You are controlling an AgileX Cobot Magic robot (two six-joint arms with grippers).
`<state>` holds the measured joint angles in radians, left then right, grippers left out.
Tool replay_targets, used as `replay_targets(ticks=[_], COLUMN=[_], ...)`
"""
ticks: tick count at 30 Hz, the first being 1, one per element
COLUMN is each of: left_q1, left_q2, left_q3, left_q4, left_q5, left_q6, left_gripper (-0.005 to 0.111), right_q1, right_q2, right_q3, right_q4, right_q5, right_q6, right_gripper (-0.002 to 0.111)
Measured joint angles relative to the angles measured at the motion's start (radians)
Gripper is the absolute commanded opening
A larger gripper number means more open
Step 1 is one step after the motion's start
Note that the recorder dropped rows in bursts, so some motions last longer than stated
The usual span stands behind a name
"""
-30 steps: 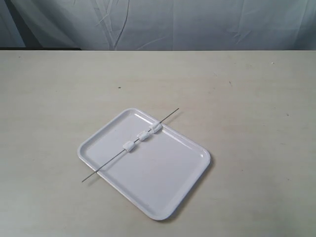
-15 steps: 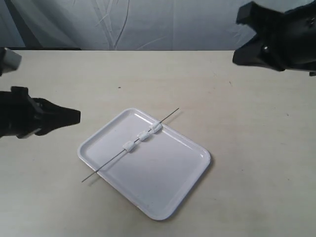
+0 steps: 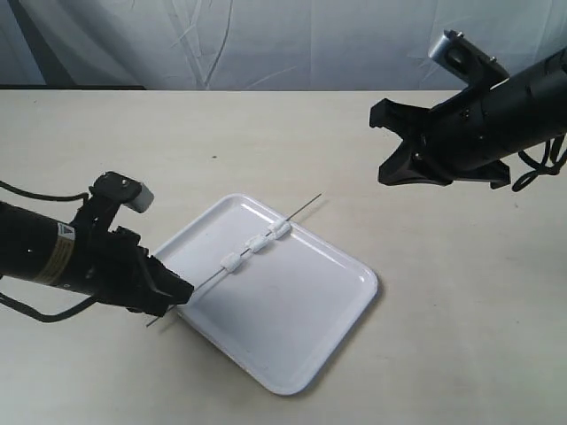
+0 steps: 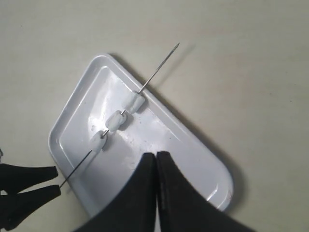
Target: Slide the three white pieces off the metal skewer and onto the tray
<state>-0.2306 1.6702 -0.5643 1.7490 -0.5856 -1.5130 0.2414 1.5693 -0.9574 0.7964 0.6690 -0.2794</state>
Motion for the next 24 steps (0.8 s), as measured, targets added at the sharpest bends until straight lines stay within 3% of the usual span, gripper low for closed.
replay_targets(ticks=[9, 24], left_q1=[-0.034, -0.057], left_q2=[0.003, 0.054], left_q3=[-0.011, -0.021], left_q4=[0.0, 0.0], left_q5=[0.126, 0.087], left_q6=[0.006, 0.049], left_gripper=[0.033, 0.033], right_q1=[0.0, 0.0], right_q2=[0.012, 0.012], right_q3=[0.0, 0.0], right_q4=[0.022, 0.022], right_q5=[0.014, 0.016], right_q6=[-0.056, -0.061], right_gripper=[-0.001, -0.001])
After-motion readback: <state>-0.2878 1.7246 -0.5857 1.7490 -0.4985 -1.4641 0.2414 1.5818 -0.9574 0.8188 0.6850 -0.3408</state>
